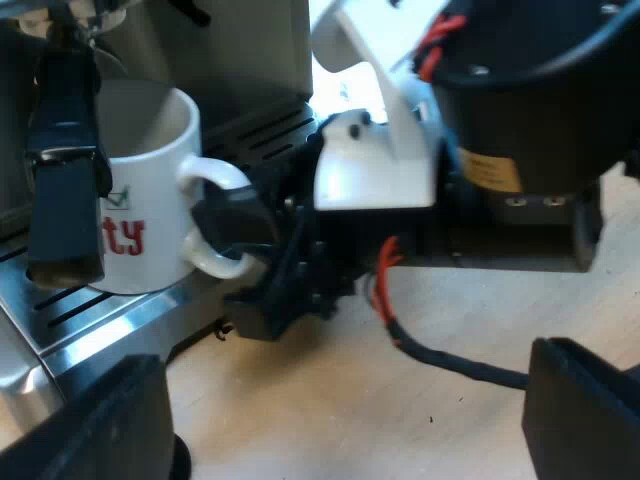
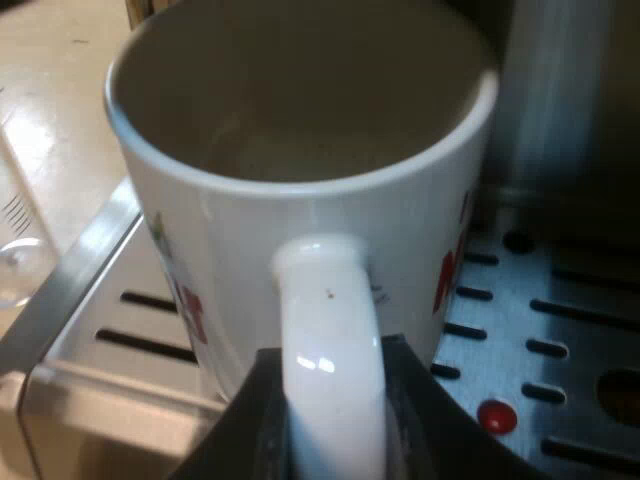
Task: Place mug into machine
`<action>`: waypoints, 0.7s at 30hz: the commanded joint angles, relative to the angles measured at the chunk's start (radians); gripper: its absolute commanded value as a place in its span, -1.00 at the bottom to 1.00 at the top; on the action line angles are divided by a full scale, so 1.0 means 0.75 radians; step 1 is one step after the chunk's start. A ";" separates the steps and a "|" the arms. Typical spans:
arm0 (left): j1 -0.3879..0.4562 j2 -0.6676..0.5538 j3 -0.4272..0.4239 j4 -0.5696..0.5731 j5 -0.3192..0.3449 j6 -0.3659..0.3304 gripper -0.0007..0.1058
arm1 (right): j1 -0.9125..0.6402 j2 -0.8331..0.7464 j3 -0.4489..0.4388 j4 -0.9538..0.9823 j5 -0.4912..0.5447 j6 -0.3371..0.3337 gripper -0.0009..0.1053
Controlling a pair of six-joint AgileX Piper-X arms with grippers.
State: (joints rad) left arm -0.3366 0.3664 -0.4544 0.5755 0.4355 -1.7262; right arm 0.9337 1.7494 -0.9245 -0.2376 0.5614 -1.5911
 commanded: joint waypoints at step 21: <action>-0.003 -0.008 -0.004 -0.003 0.014 0.005 0.29 | -0.045 0.078 -0.136 -0.019 0.102 0.001 -0.98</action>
State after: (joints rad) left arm -0.3366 0.3664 -0.4544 0.5754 0.4355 -1.7262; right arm 0.9052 1.8194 -1.0117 -0.2307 0.6262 -1.5911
